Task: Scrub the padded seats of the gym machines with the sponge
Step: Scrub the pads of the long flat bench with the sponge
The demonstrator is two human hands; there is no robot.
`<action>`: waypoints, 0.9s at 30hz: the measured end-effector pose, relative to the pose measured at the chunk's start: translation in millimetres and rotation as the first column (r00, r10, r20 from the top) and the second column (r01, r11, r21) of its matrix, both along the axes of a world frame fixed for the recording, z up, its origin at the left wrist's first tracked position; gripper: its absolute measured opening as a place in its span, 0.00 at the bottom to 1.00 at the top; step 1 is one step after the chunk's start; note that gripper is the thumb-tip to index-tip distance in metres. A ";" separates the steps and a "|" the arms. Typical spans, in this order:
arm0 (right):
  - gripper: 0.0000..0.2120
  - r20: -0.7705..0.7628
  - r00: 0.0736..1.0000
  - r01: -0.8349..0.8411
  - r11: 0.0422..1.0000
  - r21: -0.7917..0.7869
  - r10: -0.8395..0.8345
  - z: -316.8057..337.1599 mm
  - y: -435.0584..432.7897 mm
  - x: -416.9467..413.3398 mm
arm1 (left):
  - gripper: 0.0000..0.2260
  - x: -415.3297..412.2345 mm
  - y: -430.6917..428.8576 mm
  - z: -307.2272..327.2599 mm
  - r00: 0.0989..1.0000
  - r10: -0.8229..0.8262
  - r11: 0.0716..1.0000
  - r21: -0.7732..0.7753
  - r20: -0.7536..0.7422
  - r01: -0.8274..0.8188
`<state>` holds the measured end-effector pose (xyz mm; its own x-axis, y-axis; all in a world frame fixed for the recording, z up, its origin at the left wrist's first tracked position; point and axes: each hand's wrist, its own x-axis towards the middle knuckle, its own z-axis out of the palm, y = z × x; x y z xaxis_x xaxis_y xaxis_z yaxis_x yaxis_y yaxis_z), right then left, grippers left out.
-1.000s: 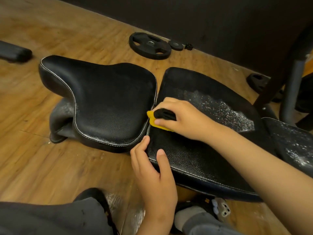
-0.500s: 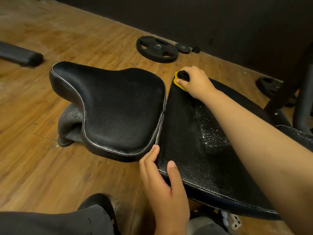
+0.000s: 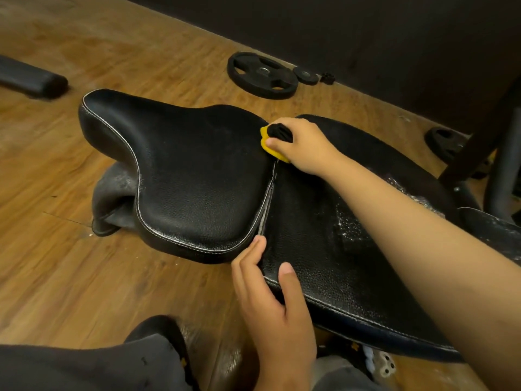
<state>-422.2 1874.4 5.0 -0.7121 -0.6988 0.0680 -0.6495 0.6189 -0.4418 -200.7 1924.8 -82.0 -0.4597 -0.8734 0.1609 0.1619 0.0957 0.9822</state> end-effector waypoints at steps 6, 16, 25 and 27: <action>0.15 0.052 0.992 -0.120 0.964 0.235 0.111 28.2 -16.9 -0.7 | 0.14 1.1 0.7 1.7 1.000 -0.020 0.999 0.026 0.000 0.020; 0.16 -0.020 0.987 0.158 0.982 0.106 -0.157 26.6 94.4 -27.8 | 0.14 5.0 -0.1 2.7 0.998 -0.064 0.996 0.058 0.014 0.063; 0.13 -0.203 0.968 0.148 0.989 -0.006 -0.146 2.7 79.4 15.2 | 0.16 5.0 -0.9 0.4 0.998 -0.057 0.998 0.040 0.004 0.057; 0.13 -0.185 0.981 0.056 0.998 -0.025 -0.060 0.6 91.6 33.2 | 0.16 5.5 -1.1 1.0 0.998 -0.059 0.997 0.040 0.005 0.059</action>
